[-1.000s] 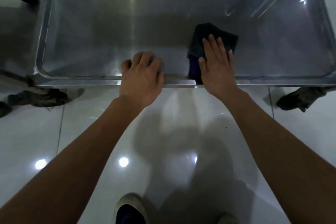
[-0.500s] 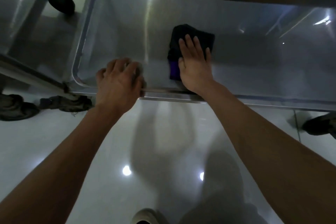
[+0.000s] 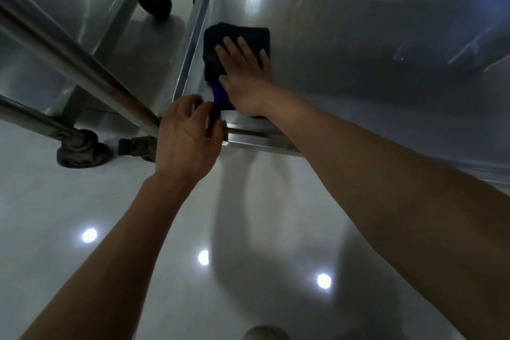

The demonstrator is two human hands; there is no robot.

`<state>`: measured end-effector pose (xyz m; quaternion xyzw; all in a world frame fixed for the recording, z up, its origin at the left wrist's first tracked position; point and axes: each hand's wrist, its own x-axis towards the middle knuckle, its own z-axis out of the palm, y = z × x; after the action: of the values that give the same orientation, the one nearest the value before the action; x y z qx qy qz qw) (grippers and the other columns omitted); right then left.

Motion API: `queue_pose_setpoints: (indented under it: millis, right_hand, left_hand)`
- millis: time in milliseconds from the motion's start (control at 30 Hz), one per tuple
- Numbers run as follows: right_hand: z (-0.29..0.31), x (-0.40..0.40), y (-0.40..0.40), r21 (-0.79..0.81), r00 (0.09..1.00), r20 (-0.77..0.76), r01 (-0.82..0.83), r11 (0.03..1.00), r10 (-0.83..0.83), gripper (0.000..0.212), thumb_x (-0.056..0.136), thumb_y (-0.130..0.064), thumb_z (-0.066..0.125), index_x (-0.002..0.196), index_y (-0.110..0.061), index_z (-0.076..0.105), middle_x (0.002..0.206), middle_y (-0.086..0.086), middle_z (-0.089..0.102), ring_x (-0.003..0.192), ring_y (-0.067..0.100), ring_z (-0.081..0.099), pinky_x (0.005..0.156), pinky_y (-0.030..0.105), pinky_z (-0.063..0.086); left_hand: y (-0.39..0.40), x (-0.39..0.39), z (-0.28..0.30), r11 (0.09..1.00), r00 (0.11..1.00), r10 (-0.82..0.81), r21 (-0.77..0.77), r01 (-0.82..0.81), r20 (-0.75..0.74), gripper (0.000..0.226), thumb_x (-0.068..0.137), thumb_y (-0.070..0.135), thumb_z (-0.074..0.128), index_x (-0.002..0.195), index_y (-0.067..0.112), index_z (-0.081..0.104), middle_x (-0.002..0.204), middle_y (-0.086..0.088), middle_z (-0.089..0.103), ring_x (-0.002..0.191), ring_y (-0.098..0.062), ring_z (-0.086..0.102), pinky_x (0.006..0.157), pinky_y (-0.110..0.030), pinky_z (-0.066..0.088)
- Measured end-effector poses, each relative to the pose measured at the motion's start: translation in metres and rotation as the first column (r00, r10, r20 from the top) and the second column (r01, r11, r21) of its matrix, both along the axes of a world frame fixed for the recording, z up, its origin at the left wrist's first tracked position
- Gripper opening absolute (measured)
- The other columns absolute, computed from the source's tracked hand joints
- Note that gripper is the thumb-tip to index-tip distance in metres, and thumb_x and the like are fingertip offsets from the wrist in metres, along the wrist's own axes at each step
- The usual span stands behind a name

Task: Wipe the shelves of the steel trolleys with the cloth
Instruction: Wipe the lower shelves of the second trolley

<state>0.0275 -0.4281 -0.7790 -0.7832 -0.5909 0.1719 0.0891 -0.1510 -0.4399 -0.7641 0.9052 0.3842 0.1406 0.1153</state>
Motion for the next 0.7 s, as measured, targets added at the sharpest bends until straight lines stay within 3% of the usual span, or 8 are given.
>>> queue_pose_setpoints:
  millis: [200,333,500,700]
  right_hand:
    - [0.004,-0.015,0.033,0.019,0.997,-0.018,-0.073,0.997,0.073,0.058,0.107,-0.032,0.024,0.160,-0.022,0.002,0.168,-0.002,-0.008,0.153,0.018,-0.012,0.122,0.049,-0.008]
    - [0.004,-0.008,0.028,0.041,0.998,-0.034,-0.045,0.998,0.046,0.057,0.107,-0.030,0.024,0.160,-0.021,0.004,0.168,-0.004,-0.005,0.153,0.016,-0.010,0.123,0.046,-0.007]
    - [0.000,0.040,-0.012,0.054,0.999,0.045,0.026,0.998,-0.029,0.057,0.107,-0.032,0.022,0.160,-0.023,0.003,0.167,-0.006,-0.006,0.153,0.012,-0.010,0.123,0.041,-0.006]
    - [-0.007,0.124,-0.097,0.078,0.986,0.109,0.116,0.990,-0.124,0.056,0.106,-0.032,0.026,0.160,-0.022,0.011,0.168,-0.005,0.002,0.154,0.013,-0.003,0.122,0.039,-0.003]
  left_hand:
    - [0.000,-0.005,-0.004,0.998,0.999,0.051,-0.032,-0.051,-0.008,0.031,0.096,0.026,0.059,0.114,0.002,0.067,0.120,-0.016,0.062,0.108,-0.030,0.058,0.096,-0.045,0.049]
    - [-0.001,0.001,0.002,0.999,0.998,0.052,-0.012,-0.052,-0.018,0.025,0.092,0.018,0.061,0.107,0.000,0.068,0.109,-0.017,0.064,0.100,-0.033,0.059,0.089,-0.046,0.048]
    - [-0.006,0.016,0.004,0.998,0.995,0.054,-0.012,-0.055,-0.089,0.029,0.094,0.024,0.056,0.116,0.011,0.069,0.127,-0.009,0.061,0.122,-0.031,0.053,0.101,-0.053,0.041]
    - [-0.037,0.065,0.007,0.999,0.993,-0.049,-0.027,0.046,-0.110,0.030,0.094,0.031,0.054,0.117,0.017,0.068,0.132,-0.005,0.058,0.128,-0.028,0.047,0.103,-0.048,0.035]
